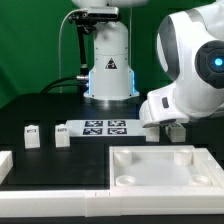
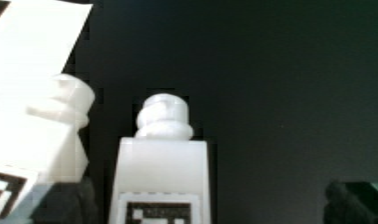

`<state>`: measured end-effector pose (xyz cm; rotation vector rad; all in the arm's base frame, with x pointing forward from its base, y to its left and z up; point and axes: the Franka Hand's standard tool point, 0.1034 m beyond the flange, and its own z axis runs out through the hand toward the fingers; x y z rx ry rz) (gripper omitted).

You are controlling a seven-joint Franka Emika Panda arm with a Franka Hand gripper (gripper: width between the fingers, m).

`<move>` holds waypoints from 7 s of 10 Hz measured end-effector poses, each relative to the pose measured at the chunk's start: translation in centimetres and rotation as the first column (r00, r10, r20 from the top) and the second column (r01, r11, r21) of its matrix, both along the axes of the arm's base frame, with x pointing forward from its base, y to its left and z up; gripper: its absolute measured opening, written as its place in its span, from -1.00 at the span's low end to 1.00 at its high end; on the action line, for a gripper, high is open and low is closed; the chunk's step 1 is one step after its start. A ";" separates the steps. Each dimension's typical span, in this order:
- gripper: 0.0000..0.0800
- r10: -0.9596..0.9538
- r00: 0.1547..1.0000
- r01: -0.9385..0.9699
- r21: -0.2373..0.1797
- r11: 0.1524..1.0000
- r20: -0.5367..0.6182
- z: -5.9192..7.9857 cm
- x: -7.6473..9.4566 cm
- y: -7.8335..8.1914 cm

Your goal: Assemble one leg

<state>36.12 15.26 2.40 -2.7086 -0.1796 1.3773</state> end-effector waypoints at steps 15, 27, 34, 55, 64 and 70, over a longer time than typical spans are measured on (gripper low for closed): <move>-0.29 -0.003 1.000 0.003 0.006 1.000 0.015 -0.9 0.1 0.0; -0.28 0.015 1.000 -0.015 0.005 1.000 0.002 5.4 1.9 -0.8; -0.28 -0.048 0.815 0.042 0.023 0.999 0.577 6.8 5.8 -3.0; -0.28 -0.050 0.159 -0.108 0.067 0.992 0.986 7.3 18.6 -4.1; -0.28 -0.054 0.132 -0.118 0.070 0.991 0.990 6.1 23.1 -4.4; -0.28 -0.070 0.105 -0.115 0.082 0.990 0.992 4.9 24.8 -3.7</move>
Offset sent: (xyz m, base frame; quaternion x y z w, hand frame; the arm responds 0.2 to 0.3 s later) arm -0.0012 0.0010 -0.0101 0.0048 0.0123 0.0113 0.9998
